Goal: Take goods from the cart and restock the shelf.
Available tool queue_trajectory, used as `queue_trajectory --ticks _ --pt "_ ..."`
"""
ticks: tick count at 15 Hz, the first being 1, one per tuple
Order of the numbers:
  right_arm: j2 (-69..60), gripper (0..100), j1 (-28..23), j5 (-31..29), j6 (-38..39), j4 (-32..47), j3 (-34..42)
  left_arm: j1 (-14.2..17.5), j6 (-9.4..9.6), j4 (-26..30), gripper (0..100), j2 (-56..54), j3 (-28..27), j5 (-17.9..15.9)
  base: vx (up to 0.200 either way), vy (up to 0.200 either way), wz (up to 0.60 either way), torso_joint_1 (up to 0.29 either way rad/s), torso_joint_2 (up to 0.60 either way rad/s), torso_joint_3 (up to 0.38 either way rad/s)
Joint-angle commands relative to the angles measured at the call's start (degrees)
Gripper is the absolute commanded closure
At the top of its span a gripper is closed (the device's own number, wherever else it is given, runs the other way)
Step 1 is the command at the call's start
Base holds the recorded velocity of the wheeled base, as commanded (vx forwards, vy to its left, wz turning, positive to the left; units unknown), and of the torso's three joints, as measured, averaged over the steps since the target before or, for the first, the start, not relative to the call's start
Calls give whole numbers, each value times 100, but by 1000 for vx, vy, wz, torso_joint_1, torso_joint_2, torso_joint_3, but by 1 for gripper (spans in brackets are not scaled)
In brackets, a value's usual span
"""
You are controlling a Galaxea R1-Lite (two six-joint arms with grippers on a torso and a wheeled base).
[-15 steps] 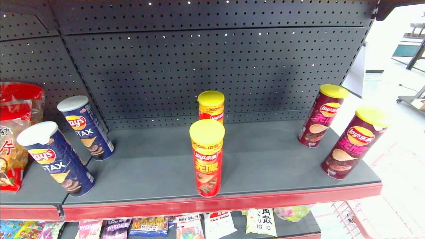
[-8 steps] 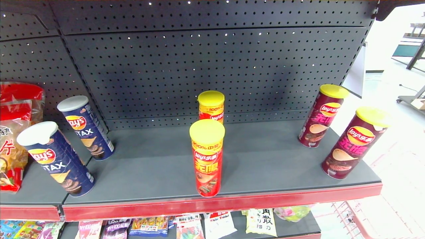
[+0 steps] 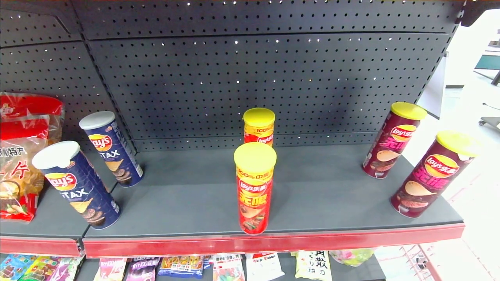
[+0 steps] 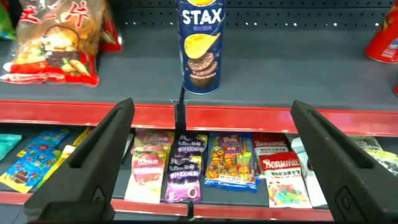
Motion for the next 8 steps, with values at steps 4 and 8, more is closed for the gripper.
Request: queue_trajectory --ticks 4,8 --pt "-2 0 2 -3 -9 -3 0 -2 -1 2 0 8 1 21 0 0 0 0 0 0" --pt "-2 0 2 -3 0 -3 0 -2 -1 2 0 8 1 21 0 0 0 0 0 0"
